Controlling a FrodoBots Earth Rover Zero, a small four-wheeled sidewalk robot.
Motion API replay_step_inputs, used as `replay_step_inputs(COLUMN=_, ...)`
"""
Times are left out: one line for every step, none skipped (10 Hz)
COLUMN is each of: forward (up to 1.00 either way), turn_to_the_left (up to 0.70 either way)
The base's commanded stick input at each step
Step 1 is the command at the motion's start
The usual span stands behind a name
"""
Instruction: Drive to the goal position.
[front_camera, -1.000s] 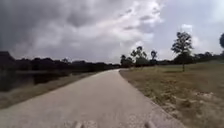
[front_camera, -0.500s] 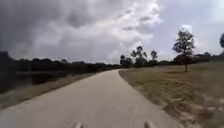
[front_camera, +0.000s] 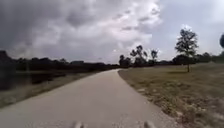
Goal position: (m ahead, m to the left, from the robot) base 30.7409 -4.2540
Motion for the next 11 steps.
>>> replay_step_inputs(forward=0.85, turn_to_the_left=0.00)
replay_step_inputs(forward=0.85, turn_to_the_left=0.00)
replay_step_inputs(forward=0.85, turn_to_the_left=0.00)
replay_step_inputs(forward=0.85, turn_to_the_left=0.00)
replay_step_inputs(forward=0.85, turn_to_the_left=0.00)
replay_step_inputs(forward=0.85, turn_to_the_left=0.00)
replay_step_inputs(forward=0.85, turn_to_the_left=0.00)
replay_step_inputs(forward=0.85, turn_to_the_left=0.00)
replay_step_inputs(forward=0.85, turn_to_the_left=0.00)
replay_step_inputs(forward=0.85, turn_to_the_left=0.00)
replay_step_inputs(forward=0.85, turn_to_the_left=0.00)
